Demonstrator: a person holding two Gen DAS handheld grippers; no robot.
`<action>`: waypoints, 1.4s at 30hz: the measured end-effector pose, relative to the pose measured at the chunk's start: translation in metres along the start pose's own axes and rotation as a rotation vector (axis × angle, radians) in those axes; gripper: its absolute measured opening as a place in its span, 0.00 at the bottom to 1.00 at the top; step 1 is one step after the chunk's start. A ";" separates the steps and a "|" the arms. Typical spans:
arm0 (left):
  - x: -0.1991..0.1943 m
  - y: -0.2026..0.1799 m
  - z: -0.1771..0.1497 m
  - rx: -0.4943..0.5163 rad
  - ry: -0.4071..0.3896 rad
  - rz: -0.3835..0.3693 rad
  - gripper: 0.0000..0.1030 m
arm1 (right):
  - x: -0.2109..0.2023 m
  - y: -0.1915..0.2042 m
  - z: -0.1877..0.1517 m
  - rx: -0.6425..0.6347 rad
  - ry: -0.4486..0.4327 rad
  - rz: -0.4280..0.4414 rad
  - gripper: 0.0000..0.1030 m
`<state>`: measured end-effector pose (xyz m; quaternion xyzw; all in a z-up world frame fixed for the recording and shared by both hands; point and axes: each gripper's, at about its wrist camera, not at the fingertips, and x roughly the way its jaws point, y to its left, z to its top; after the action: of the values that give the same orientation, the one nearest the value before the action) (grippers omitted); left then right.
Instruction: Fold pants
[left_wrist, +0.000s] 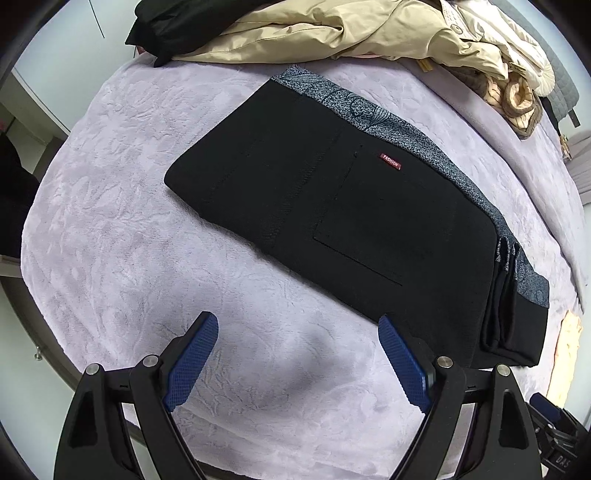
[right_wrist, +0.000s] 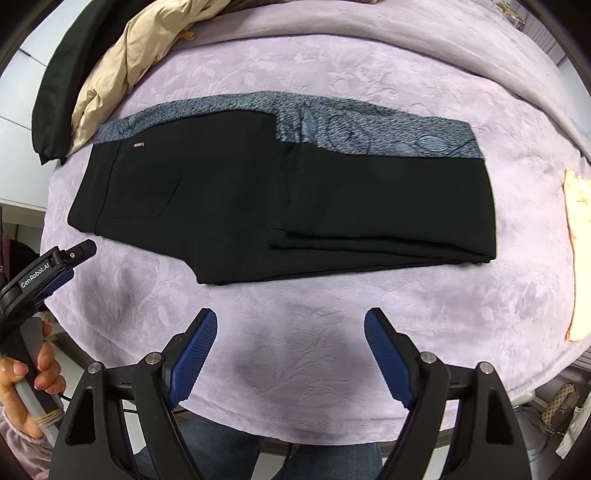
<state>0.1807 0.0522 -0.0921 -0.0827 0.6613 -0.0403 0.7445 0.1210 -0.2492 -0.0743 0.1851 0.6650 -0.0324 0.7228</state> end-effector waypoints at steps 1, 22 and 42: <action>0.000 0.000 0.000 -0.001 0.002 0.002 0.87 | 0.001 0.002 -0.001 -0.003 0.003 0.003 0.82; -0.001 0.008 0.001 -0.007 0.010 0.022 0.87 | 0.004 0.009 0.003 -0.024 0.012 0.004 0.82; -0.001 0.007 0.005 -0.003 0.021 0.045 0.87 | 0.005 0.010 0.009 -0.027 0.013 0.013 0.82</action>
<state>0.1854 0.0597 -0.0922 -0.0683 0.6709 -0.0235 0.7380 0.1334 -0.2413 -0.0769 0.1799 0.6689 -0.0176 0.7211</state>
